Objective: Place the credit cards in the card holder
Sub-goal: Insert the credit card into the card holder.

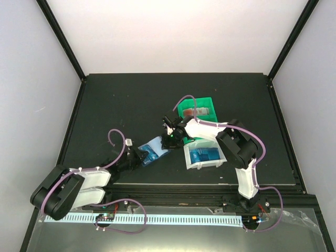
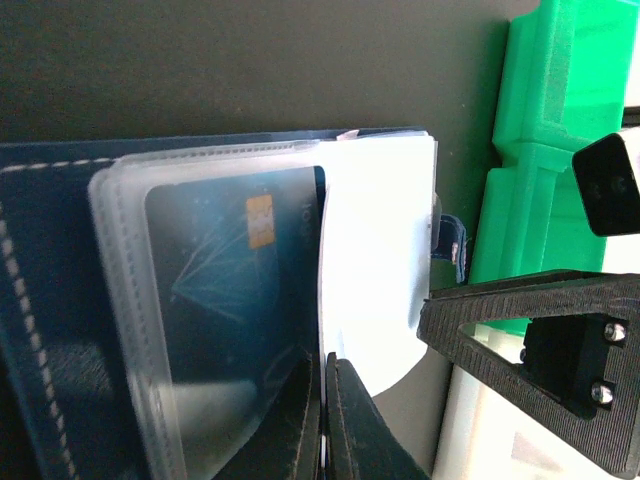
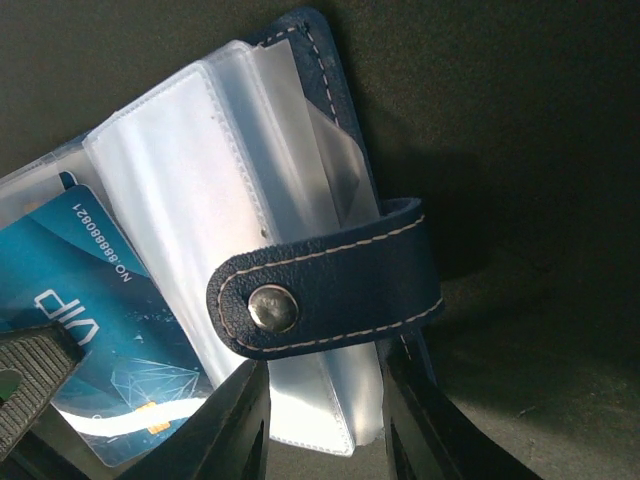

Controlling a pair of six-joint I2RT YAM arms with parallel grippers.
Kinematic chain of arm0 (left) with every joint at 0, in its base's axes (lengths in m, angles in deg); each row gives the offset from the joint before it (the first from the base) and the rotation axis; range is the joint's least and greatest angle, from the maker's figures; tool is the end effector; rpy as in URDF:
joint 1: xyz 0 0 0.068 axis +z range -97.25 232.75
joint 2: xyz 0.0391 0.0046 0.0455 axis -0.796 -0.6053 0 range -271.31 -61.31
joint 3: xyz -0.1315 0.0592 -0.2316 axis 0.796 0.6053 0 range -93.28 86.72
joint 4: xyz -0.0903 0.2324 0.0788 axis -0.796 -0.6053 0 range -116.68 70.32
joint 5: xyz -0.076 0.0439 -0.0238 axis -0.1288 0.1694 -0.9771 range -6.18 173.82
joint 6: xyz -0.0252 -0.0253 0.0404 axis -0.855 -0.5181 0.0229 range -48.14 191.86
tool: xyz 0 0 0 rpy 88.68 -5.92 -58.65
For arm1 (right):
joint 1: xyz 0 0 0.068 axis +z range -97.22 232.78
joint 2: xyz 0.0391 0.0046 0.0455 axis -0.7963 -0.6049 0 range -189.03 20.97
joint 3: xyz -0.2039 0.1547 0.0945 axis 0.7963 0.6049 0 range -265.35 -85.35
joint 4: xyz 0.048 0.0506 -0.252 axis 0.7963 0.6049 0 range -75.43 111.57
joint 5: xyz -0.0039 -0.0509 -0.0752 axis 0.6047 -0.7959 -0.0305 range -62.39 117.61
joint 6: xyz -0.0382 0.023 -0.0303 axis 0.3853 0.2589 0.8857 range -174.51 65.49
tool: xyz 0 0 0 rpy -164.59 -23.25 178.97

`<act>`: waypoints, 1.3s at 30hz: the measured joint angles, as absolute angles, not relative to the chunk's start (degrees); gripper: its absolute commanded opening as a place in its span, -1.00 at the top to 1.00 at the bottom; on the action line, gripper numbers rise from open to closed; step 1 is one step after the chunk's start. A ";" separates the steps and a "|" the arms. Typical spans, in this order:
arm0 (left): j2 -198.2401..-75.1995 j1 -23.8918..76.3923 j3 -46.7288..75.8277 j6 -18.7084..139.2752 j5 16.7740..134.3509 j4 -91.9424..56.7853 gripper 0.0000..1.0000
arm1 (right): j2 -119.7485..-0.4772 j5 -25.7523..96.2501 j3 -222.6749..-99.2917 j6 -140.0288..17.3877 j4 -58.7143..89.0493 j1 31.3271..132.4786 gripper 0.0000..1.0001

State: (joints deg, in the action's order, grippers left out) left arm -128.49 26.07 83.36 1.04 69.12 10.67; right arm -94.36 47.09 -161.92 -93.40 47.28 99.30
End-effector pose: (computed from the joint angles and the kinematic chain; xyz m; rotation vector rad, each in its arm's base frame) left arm 0.1478 -0.0845 0.1036 -0.7505 2.2959 -1.1791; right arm 0.2636 0.2954 0.1435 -0.2880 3.0368 0.7222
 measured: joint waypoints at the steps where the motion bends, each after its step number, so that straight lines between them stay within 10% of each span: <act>1: -129.58 26.07 83.01 1.06 68.69 11.34 0.97 | -94.36 47.09 -161.92 -93.40 47.28 99.30 0.32; 39: -136.56 26.75 80.09 -4.04 65.82 14.08 0.97 | -94.38 47.09 -161.99 -93.36 47.35 99.30 0.32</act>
